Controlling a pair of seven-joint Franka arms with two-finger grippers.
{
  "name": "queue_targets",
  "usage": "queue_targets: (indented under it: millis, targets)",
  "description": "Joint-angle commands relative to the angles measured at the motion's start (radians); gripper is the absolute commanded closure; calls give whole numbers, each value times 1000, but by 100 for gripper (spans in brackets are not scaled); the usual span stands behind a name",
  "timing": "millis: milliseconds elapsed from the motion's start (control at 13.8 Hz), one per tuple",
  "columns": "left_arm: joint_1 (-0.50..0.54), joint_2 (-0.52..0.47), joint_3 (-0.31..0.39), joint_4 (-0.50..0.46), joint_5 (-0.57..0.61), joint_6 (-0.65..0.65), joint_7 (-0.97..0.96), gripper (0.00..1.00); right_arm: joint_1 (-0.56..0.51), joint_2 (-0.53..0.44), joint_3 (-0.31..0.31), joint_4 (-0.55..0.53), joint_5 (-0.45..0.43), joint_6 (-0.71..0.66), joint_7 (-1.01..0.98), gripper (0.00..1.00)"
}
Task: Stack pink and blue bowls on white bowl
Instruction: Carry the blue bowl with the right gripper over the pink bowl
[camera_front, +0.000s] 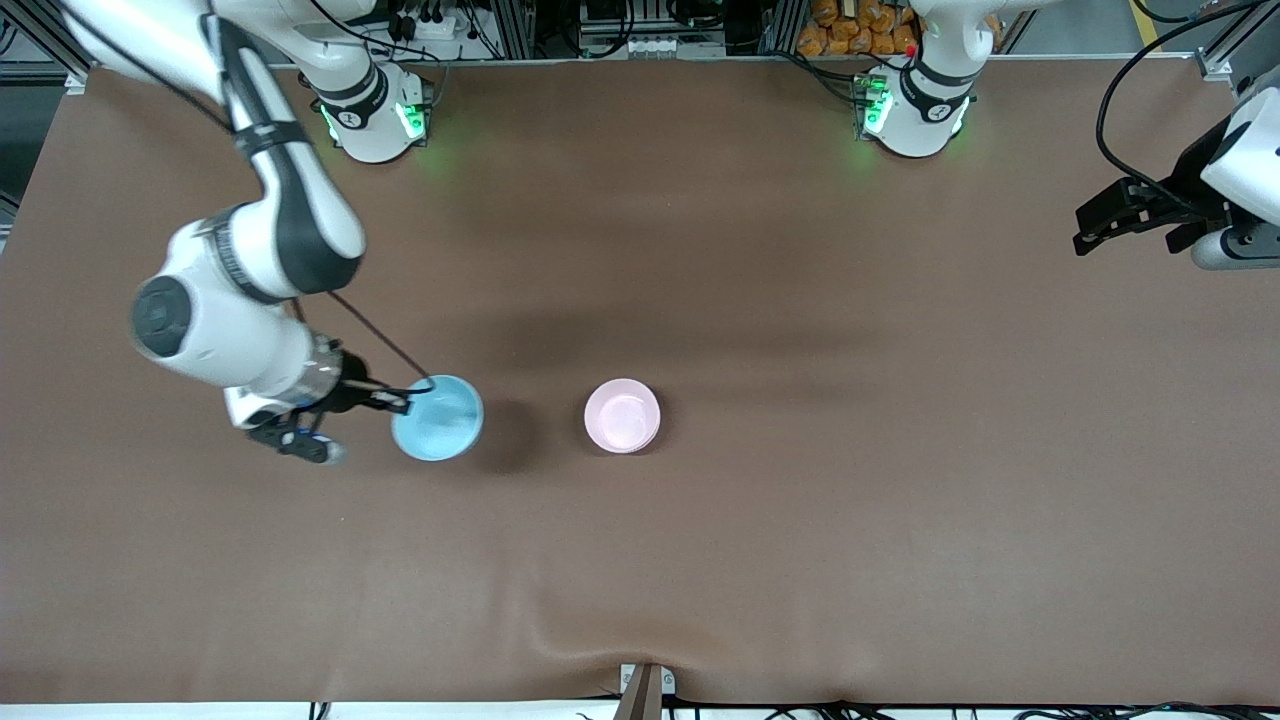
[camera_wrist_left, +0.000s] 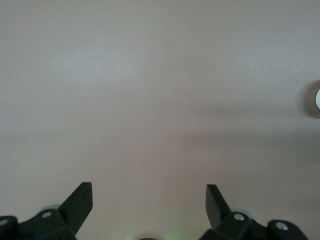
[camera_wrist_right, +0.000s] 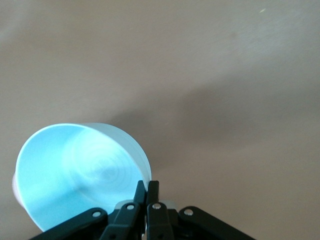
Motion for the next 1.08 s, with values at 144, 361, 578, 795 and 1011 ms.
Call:
queue_targets:
  millis: [144, 361, 578, 795, 1011]
  targets:
    - [4, 5, -7, 20, 15, -17, 5, 0, 130, 12, -13, 45, 40, -4, 228, 100]
    - [4, 5, -7, 20, 13, -17, 7, 0, 199, 52, -14, 45, 116, 40, 270, 100]
    - [3, 5, -8, 20, 13, -17, 7, 0, 256, 103, -14, 46, 114, 134, 345, 100]
    - [4, 5, -8, 20, 13, -17, 7, 0, 301, 149, -16, 49, 113, 204, 388, 100]
    - [3, 5, -8, 20, 13, -17, 7, 0, 341, 182, -17, 49, 108, 255, 431, 100]
